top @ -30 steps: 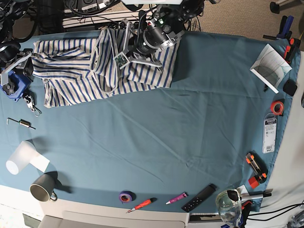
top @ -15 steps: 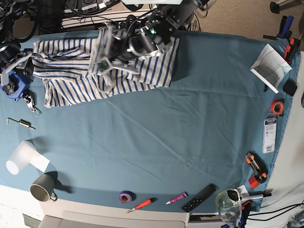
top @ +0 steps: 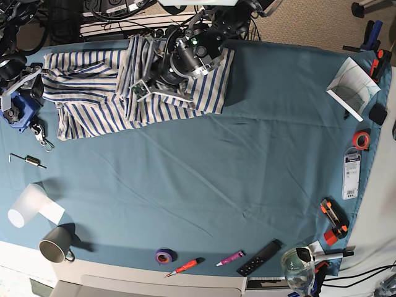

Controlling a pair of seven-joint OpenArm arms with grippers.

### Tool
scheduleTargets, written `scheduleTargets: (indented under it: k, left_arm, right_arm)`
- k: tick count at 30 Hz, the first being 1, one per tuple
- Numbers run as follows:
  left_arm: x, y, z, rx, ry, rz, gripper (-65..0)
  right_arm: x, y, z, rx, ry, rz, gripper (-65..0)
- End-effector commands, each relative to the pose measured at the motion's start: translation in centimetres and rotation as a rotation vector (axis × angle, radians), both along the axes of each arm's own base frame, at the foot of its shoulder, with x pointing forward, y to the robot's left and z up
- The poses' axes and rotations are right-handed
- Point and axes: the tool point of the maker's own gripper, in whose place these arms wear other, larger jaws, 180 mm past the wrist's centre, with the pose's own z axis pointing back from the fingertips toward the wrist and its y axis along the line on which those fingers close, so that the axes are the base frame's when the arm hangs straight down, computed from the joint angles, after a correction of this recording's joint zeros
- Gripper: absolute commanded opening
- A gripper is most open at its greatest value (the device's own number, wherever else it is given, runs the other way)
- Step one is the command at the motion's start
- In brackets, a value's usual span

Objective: Fold the T-shirt properly
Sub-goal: 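Fold the held end over toward the right gripper and lay it down, then open the left gripper and lift it off the shirt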

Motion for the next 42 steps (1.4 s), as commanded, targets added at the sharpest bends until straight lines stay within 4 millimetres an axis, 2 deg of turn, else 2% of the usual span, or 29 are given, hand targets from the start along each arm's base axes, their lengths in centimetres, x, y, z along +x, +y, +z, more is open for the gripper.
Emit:
scheduleTargets:
  k: [1, 13, 18, 24, 30, 33, 37, 42]
  left_arm:
    - [0.7, -0.8, 1.7, -0.037, -0.028, 0.035, -65.0]
    - [3.9, 3.0, 4.0, 0.031, -0.152, 0.242, -65.0]
    - [6.0, 7.1, 4.1, 0.164, -0.271, 0.36, -65.0]
    - [8.7, 12.3, 3.5, 0.23, -0.307, 0.469, -65.0]
    - [11.0, 18.1, 2.4, 0.242, -0.252, 0.561, -65.0]
    - [11.1, 20.2, 1.7, 0.219, -0.192, 0.599, -65.0]
    - [10.2, 20.5, 1.2, 0.132, -0.077, 0.57, -65.0]
    - [8.6, 18.0, 3.4, -0.078, -0.005, 0.421, -65.0]
  right_arm:
    - [0.7, -0.3, 1.3, -0.026, -0.042, 0.013, -41.8]
    - [0.8, -0.3, 1.5, -0.028, -0.056, 0.014, -41.8]
    - [0.9, -0.3, 1.5, -0.028, -0.058, 0.014, -41.8]
    - [0.9, -0.4, 1.5, -0.03, -0.062, 0.014, -41.8]
    - [0.9, -0.4, 1.5, -0.03, -0.063, 0.013, -41.8]
    - [0.9, -0.4, 1.6, -0.03, -0.064, 0.014, -41.8]
    - [1.1, -0.4, 1.7, -0.032, -0.074, 0.014, -41.8]
    - [1.1, -0.4, 1.7, -0.032, -0.075, 0.014, -41.8]
